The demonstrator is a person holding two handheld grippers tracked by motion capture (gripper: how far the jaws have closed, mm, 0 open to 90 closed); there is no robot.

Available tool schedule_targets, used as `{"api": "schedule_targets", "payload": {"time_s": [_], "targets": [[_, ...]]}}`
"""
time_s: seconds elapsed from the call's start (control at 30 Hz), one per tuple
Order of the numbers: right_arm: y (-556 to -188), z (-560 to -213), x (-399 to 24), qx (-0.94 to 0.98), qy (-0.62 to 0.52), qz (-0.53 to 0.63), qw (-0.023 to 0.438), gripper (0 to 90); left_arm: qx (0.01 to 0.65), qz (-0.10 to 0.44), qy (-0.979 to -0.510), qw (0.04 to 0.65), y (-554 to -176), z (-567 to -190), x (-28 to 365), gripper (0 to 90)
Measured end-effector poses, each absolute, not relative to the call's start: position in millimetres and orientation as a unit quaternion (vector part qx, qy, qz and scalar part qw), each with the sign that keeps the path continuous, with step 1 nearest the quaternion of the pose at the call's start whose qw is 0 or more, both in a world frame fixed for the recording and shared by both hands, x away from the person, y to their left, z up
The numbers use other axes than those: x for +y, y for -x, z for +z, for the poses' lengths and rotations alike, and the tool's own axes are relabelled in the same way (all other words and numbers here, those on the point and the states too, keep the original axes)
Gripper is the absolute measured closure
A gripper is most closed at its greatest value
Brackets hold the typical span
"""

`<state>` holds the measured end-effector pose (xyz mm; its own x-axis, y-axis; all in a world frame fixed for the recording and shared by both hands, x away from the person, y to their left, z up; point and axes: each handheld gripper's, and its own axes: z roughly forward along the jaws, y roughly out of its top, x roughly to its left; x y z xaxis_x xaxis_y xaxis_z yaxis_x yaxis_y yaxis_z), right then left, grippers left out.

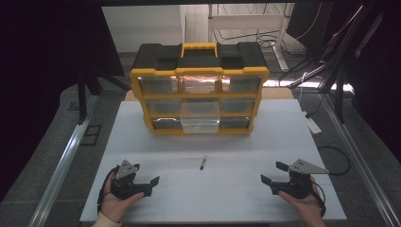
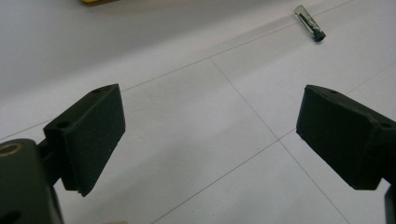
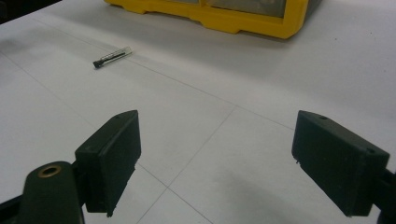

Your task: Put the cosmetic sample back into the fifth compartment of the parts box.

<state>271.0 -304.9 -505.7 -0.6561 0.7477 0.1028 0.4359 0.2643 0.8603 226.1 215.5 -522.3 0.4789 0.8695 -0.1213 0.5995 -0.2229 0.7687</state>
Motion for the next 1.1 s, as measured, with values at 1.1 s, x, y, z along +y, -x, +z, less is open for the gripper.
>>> {"api": "schedule_targets", "payload": {"time_s": [1.1], "targets": [[-272,-506,-307,0.774,-0.396,0.461,0.180,16.0,0.480,0.137,-0.771,0.395,-230,-478,181,9.8]]}}
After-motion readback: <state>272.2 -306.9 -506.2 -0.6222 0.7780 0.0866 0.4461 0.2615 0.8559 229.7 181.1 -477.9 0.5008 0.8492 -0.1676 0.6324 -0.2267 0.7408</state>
